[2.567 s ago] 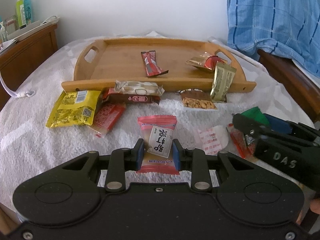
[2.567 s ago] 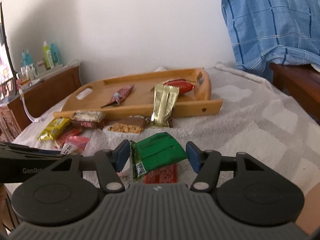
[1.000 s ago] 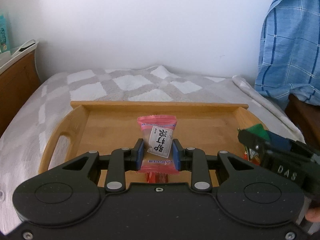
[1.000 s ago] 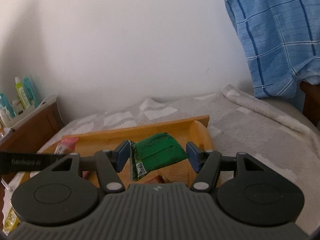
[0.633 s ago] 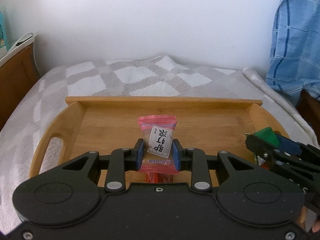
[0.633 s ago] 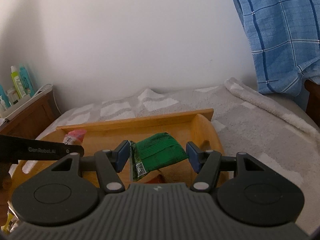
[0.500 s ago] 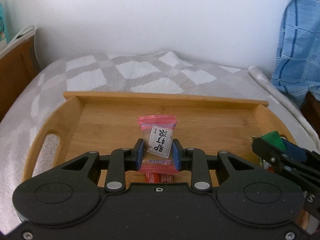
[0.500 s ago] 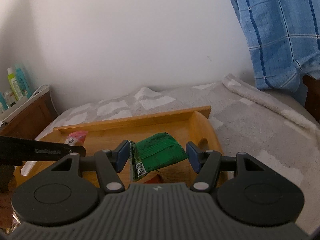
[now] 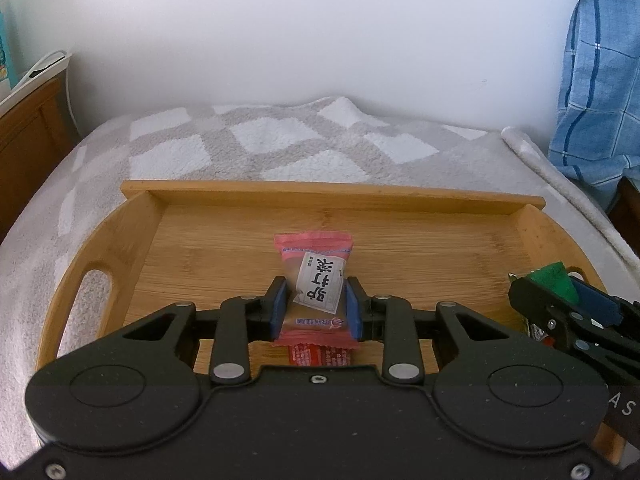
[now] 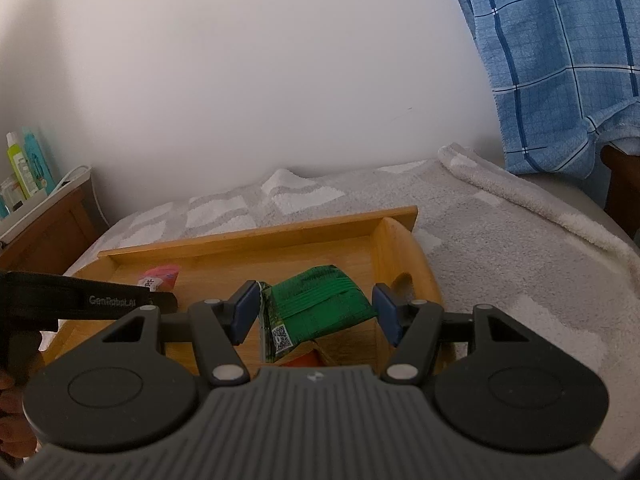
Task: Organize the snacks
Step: 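Carry the pink packet onto the tray with the left tool while the right tool releases the green packet there, then open both tools and lift them away from the tray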
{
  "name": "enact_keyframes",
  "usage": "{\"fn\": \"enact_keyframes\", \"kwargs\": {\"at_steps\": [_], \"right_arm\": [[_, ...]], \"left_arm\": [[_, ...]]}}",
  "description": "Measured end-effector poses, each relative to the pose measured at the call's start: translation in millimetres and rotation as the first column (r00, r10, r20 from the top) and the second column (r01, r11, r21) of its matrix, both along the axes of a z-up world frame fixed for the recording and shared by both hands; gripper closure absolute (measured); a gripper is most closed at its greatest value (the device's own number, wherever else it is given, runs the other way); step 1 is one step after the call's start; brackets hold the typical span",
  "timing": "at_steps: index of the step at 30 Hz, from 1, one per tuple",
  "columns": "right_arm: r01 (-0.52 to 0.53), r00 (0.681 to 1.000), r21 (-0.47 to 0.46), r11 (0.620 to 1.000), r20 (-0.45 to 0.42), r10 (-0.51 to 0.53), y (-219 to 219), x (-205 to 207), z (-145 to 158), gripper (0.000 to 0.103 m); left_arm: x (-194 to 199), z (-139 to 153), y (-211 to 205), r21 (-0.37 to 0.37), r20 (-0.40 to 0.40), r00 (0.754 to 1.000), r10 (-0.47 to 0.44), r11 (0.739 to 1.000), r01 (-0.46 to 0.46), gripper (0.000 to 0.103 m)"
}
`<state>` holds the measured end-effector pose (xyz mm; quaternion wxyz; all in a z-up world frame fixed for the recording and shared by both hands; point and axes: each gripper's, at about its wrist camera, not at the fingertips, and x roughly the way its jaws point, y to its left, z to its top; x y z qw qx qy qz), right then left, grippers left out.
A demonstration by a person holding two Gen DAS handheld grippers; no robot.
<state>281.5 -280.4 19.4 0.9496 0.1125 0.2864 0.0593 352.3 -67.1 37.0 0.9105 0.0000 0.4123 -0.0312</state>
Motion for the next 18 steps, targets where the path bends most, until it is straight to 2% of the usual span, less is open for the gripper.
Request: {"fn": "enact_keyframes", "kwargs": {"at_steps": [8,11,14,18], "right_arm": [[-0.002,1.0,-0.002,1.0,-0.006,0.002,0.0,0.3,0.7,0.036],[-0.003,1.0,0.005,1.0,-0.003,0.003,-0.2,0.2,0.7,0.034],[-0.007,1.0,0.015,1.0,-0.002,0.007,-0.8,0.4,0.8,0.026],[-0.007,1.0,0.022,1.0,0.014,0.007,-1.1,-2.1,1.7,0.023]], "left_arm": [[0.5,-0.3,-2.9,0.017,0.001,1.0,-0.003,1.0,0.003,0.07],[-0.2,-0.6,-3.8,0.024,-0.001,1.0,-0.013,1.0,0.013,0.061],[-1.3,-0.7,-4.9,0.041,-0.003,1.0,-0.02,0.999,0.02,0.054],[-2.7,1.3,-4.8,0.058,0.002,1.0,-0.012,0.998,0.011,0.044]]}}
